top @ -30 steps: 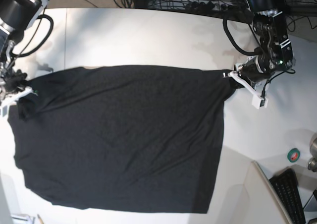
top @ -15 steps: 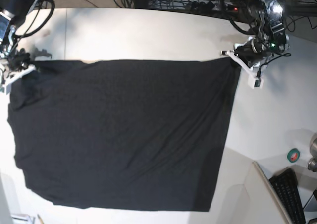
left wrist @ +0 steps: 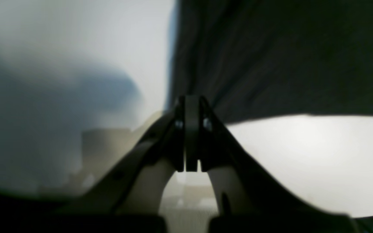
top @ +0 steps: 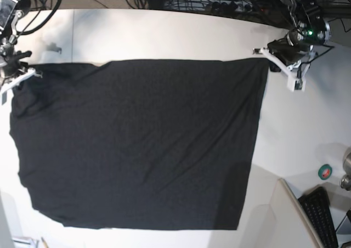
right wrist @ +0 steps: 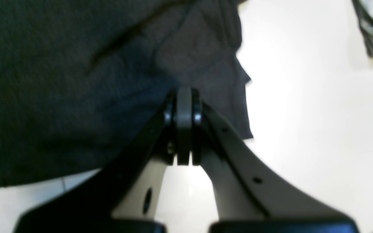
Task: Layout the t-shirt on the table in an organized manner, then fold the t-shirt properly
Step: 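Pull the shirt edge apart with both grippers to smooth it, then drag the held shirt edge away from the hem with both grippers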
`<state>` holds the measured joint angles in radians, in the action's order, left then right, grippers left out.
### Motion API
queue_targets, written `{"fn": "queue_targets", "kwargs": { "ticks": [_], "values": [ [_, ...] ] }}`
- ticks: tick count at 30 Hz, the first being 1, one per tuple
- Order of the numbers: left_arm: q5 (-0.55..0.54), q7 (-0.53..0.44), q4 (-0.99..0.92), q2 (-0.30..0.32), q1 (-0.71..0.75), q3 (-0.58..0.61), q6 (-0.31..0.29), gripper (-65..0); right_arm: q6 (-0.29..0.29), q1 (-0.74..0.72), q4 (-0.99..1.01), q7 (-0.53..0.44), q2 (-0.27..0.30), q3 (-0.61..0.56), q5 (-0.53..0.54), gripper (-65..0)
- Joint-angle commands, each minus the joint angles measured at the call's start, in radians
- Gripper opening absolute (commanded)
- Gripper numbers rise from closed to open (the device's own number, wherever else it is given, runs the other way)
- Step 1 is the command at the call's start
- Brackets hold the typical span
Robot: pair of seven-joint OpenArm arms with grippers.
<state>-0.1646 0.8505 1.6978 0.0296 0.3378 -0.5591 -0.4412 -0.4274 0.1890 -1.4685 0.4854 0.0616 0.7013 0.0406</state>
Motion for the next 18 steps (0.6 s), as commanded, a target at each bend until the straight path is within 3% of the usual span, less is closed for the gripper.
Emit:
{"fn": "queue_targets", "kwargs": {
  "ticks": [1,3,4,8,10,13,18],
  "values": [
    [-0.006,-0.01,0.012,0.006,-0.003,-0.025,0.005,-65.0,0.002,-0.009,-0.024,-0.021,0.017,0.025,0.005,-65.0],
    [-0.008,-0.01,-0.023,-0.003,-0.004,-0.063,0.003,-65.0,0.002,-0.015,-0.016,-0.021,0.019,0.059,0.005,-65.0],
    [-0.014,-0.01,-0.048,-0.003,-0.01,-0.085,0.0,-59.7,0.002,-0.015,-0.016,-0.023,0.019,0.067,0.005,-65.0],
    [-0.204,-0.014,-0.13,0.005,-0.013,-0.131,0.0,-17.4,0.002,-0.015,-0.016,-0.023,0.024,0.07,0.005,-65.0],
    [-0.309,-0.014,-0.193,0.048,-0.013,-0.123,0.0,-5.4,0.0,-0.015,-0.016,-0.023,0.022,0.07,0.005,-65.0],
    [-0.402,-0.015,-0.318,0.089,-0.047,-0.12,0.0,-4.3,0.0,-0.015,-0.016,-0.023,0.02,0.07,0.005,-65.0],
    [-0.404,-0.015,-0.394,0.094,-0.093,-0.08,0.0,-10.4,0.0,-0.015,-0.016,-0.024,0.027,0.076,0.005,-65.0]
  ]
}}
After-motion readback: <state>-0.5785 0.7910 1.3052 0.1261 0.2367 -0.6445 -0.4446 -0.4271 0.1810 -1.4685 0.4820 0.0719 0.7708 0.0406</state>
